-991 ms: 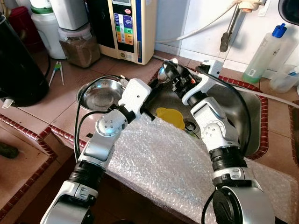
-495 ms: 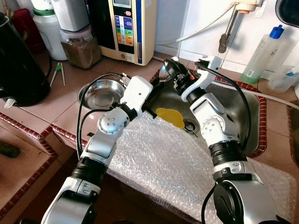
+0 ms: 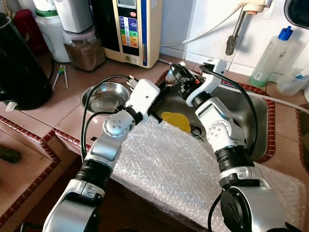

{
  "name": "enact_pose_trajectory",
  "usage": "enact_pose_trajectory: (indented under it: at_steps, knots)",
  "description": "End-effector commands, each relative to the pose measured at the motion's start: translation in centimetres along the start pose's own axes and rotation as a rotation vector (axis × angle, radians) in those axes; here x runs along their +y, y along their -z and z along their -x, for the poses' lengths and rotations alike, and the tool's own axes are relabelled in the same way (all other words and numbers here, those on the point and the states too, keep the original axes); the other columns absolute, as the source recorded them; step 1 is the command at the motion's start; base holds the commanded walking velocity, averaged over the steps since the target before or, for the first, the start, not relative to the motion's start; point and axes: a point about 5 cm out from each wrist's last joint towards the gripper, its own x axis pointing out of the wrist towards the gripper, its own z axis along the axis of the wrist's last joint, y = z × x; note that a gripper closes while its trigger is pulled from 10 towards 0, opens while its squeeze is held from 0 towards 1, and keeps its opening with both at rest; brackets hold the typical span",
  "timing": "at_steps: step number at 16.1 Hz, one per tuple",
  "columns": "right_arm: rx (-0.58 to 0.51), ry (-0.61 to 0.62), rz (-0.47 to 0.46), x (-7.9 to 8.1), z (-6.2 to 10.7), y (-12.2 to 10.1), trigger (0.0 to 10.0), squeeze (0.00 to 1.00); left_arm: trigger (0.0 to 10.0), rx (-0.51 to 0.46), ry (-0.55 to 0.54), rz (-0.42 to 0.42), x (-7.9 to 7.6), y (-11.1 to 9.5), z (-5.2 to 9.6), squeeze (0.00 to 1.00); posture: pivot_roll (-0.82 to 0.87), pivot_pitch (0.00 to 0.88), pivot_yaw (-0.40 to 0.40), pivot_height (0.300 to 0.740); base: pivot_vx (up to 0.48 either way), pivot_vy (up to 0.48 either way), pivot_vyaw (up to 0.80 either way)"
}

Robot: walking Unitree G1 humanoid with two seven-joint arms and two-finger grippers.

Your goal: Kitchen organization

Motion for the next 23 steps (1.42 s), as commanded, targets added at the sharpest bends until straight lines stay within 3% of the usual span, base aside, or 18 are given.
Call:
enact_pose_trajectory:
  at_steps: [1, 2, 9, 13, 15, 16, 17, 19, 20, 21, 23]
  knots:
    - [-0.035, 0.154, 0.014, -2.8, 1.1, -1.2, 0.0, 0.00, 10.0, -0.048, -0.028, 0.015, 0.8, -0.7, 0.3, 0.92, 0.03, 0.021, 0.027, 0.740, 0.000, 0.000, 0.00]
    - [-0.033, 0.156, 0.015, -2.8, 1.1, -1.2, 0.0, 0.00, 10.0, -0.045, -0.028, 0.029, 0.9, -0.5, 0.4, 1.00, 0.03, 0.021, 0.027, 0.740, 0.000, 0.000, 0.00]
    - [-0.022, 0.196, 0.060, -3.3, 1.3, -1.0, 0.0, 0.00, 10.0, -0.025, -0.015, 0.053, 0.5, -0.1, 0.5, 1.00, 0.04, 0.013, 0.023, 0.740, 0.000, 0.000, 0.00]
    - [0.023, 0.437, 0.254, -5.8, 2.1, -1.0, 0.0, 0.00, 10.0, 0.036, -0.059, 0.072, 1.7, 1.1, 1.9, 1.00, 0.05, 0.014, 0.024, 0.740, 0.000, 0.000, 0.00]
    - [0.065, 0.472, 0.511, -6.5, 2.5, -1.3, 0.0, 0.00, 10.0, 0.084, 0.007, 0.092, 1.4, 1.9, 3.0, 1.00, 0.05, 0.017, 0.020, 0.740, 0.000, 0.000, 0.00]
    - [0.063, 0.485, 0.542, -6.7, 2.7, -1.3, 0.0, 0.00, 10.0, 0.103, 0.037, 0.094, 1.2, 2.2, 3.2, 1.00, 0.05, 0.017, 0.020, 0.740, 0.000, 0.000, 0.00]
    - [0.081, 0.502, 0.699, -7.1, 3.0, -1.7, 0.0, 0.00, 10.0, 0.158, 0.107, 0.082, 0.7, 2.9, 3.8, 1.00, 0.05, 0.017, 0.015, 0.740, 0.000, 0.000, 0.00]
    - [0.122, 0.498, 0.718, -7.7, 3.5, -1.1, 0.0, 0.00, 10.0, 0.218, 0.176, 0.079, 0.2, 3.7, 4.5, 1.00, 0.05, 0.019, 0.013, 0.740, 0.000, 0.000, 0.00]
    - [0.159, 0.496, 0.698, -7.9, 3.8, -0.4, 3.5, 0.00, 10.0, 0.242, 0.208, 0.065, 0.0, 4.0, 4.7, 1.00, 0.05, 0.019, 0.013, 0.740, 0.000, 0.000, 0.00]
    - [0.216, 0.496, 0.670, -8.1, 4.1, 0.6, 10.0, 1.00, 10.0, 0.265, 0.240, 0.058, -0.3, 4.3, 4.9, 1.00, 0.05, 0.020, 0.013, 0.740, 0.000, 0.000, 0.00]
    - [0.232, 0.492, 0.663, -8.2, 4.4, 1.4, 10.0, 1.00, 10.0, 0.292, 0.266, 0.048, -0.5, 4.5, 5.1, 1.00, 0.05, 0.021, 0.014, 0.740, 0.000, 0.000, 0.00]
